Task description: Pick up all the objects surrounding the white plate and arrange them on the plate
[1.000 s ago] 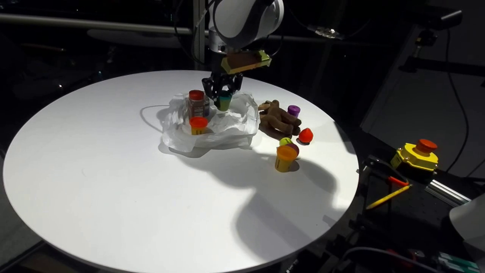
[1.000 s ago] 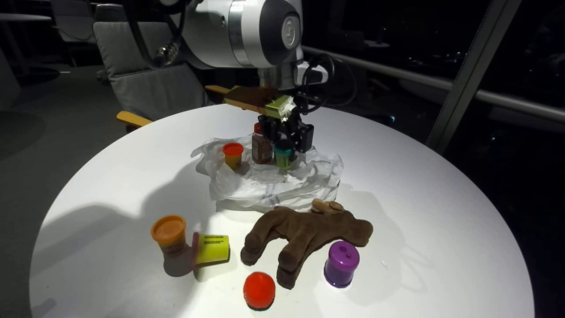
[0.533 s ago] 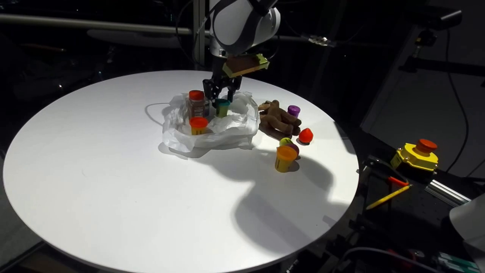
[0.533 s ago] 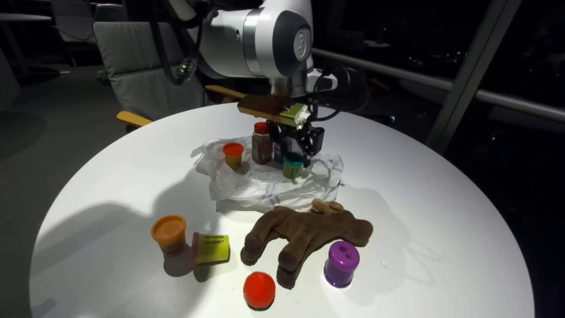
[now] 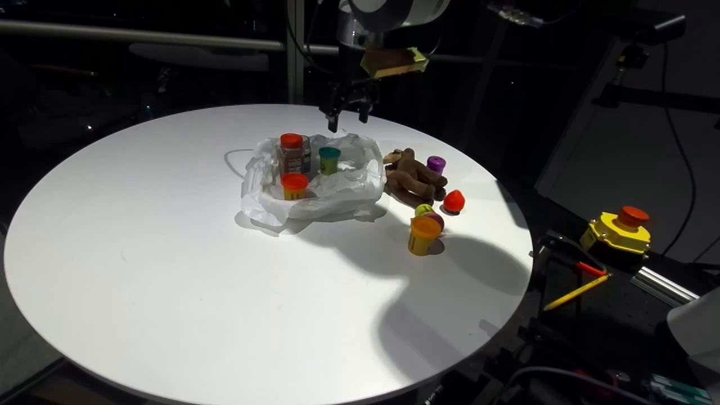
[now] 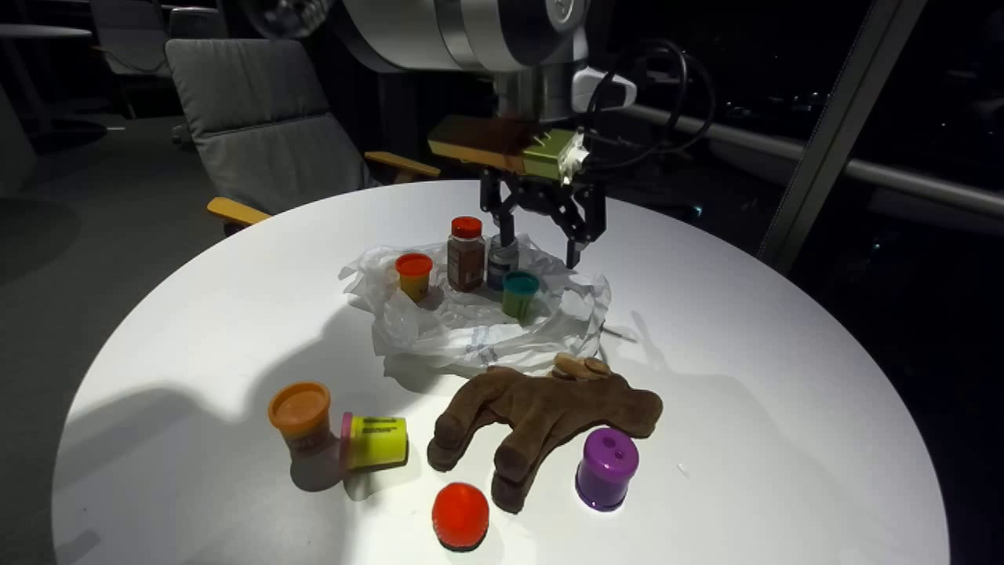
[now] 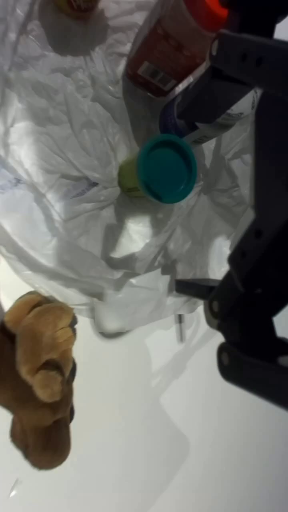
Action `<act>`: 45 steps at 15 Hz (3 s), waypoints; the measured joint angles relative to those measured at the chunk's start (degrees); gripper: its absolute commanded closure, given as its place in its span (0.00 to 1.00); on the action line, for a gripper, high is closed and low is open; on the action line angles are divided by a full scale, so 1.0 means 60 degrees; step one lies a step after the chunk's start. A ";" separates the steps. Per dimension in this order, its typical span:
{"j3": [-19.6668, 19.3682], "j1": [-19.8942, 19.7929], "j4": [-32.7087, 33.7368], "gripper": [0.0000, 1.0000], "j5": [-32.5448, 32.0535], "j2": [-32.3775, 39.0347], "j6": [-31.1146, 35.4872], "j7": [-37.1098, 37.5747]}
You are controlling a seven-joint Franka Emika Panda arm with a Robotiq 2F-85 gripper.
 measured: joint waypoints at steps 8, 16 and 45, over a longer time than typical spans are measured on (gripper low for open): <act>0.0745 -0.0006 -0.4439 0.00 0.1806 -0.3585 -0.0407 -0.0008; 0.1430 0.0572 -0.7842 0.00 0.2203 -0.4165 0.2898 0.0295; 0.0241 0.2152 -0.7506 0.72 -0.0967 -0.4063 0.2314 0.4604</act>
